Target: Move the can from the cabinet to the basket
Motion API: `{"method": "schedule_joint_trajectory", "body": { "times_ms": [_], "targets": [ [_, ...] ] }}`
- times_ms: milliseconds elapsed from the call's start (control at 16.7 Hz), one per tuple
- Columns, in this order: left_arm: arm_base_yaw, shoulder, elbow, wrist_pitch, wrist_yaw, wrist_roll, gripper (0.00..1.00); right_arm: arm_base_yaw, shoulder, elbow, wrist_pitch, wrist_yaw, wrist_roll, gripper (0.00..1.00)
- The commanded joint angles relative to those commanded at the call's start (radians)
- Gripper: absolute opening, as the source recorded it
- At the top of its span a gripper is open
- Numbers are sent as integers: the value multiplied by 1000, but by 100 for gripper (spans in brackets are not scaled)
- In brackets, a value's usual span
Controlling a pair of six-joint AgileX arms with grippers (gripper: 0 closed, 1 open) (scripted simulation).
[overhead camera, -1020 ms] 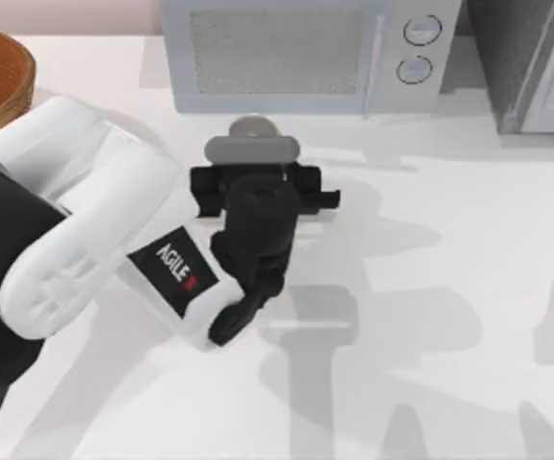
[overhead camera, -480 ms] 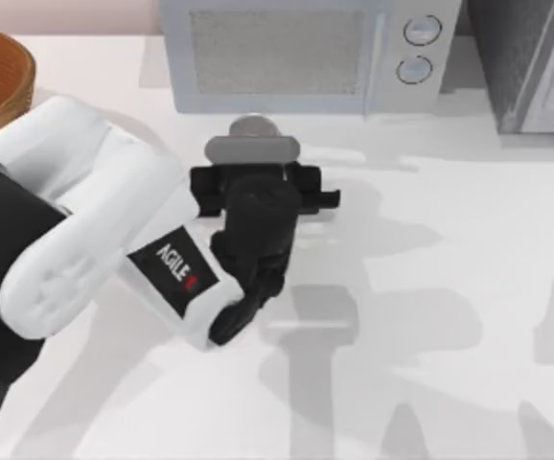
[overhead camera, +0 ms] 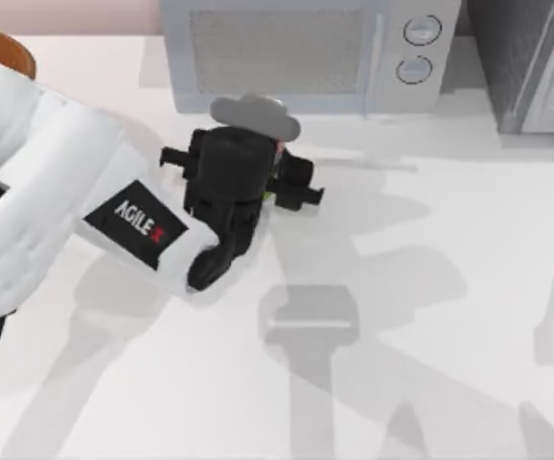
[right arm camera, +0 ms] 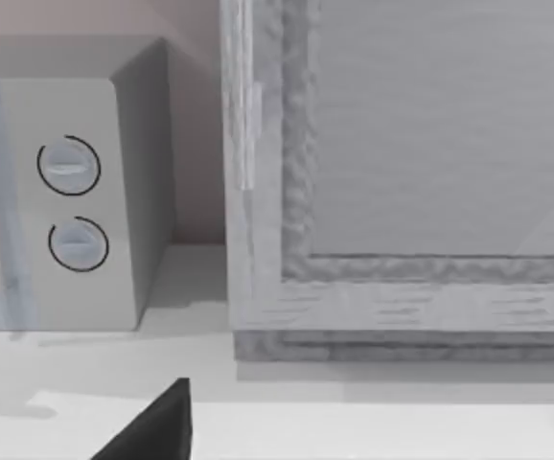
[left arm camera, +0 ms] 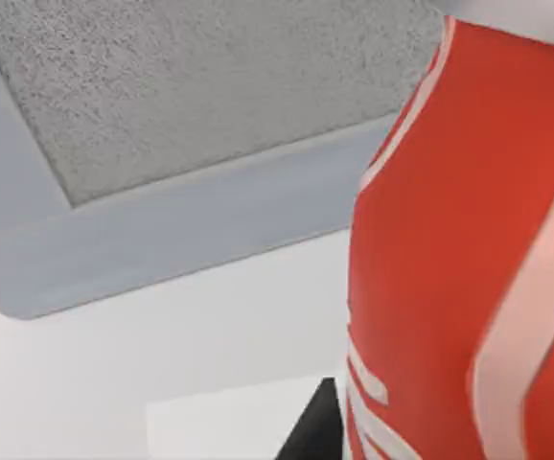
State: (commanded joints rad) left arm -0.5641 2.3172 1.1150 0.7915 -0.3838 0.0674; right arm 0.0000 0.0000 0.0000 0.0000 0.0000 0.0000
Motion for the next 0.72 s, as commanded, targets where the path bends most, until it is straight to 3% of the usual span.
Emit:
{"method": "schedule_joint_trajectory", "body": {
  "times_ms": [360, 720],
  "targets": [
    [213, -82, 129, -547, 504, 333, 0, 0, 0, 0, 0, 0, 0, 100],
    [565, -169, 392, -1019, 1031, 604, 0, 0, 0, 0, 0, 0, 0, 100]
  ]
}}
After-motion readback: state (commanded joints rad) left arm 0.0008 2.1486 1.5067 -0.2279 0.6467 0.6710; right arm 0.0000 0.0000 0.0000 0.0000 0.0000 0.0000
